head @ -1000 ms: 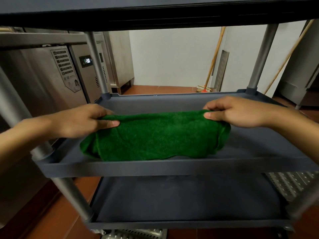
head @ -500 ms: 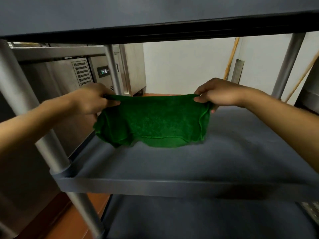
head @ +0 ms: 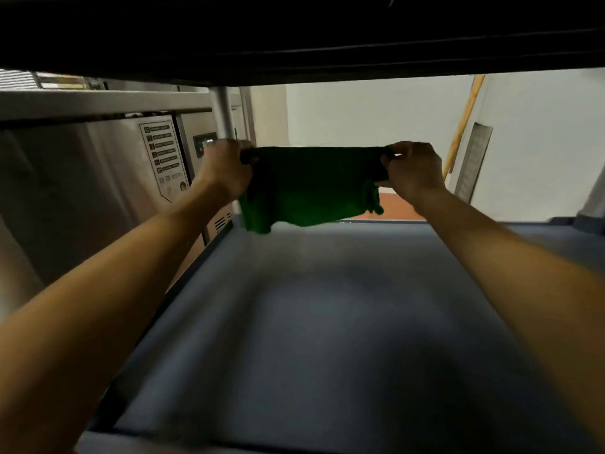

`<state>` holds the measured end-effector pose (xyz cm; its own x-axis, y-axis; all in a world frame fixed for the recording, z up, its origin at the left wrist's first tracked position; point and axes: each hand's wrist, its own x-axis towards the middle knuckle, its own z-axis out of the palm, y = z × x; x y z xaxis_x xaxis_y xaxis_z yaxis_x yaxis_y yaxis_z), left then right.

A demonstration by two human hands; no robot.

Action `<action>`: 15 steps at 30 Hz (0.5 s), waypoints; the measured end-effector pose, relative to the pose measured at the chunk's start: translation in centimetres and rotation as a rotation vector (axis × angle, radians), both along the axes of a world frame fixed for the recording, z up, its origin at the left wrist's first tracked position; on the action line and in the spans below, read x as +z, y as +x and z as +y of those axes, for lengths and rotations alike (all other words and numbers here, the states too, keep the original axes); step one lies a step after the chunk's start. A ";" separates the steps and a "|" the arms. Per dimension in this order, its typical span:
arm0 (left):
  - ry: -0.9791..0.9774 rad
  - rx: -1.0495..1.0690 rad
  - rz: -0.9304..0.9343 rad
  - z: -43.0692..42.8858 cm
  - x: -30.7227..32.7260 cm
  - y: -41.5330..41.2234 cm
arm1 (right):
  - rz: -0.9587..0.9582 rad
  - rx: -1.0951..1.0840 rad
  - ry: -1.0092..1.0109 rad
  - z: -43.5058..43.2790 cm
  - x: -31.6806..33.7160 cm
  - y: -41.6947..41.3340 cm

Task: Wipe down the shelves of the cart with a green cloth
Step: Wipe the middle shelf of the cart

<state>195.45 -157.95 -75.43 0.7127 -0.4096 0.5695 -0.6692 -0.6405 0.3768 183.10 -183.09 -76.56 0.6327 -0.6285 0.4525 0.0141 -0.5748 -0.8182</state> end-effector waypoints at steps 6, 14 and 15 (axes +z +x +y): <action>0.413 -0.174 0.079 1.8 -7.0 0.8 | 0.508 0.208 -0.497 -1.0 -8.5 -0.1; 0.465 -0.142 0.277 3.1 -11.7 -0.7 | 0.723 0.360 -0.608 -0.3 -10.5 -1.8; 0.480 -0.140 0.283 3.2 -11.5 -0.9 | 0.731 0.366 -0.613 -0.3 -10.4 -2.2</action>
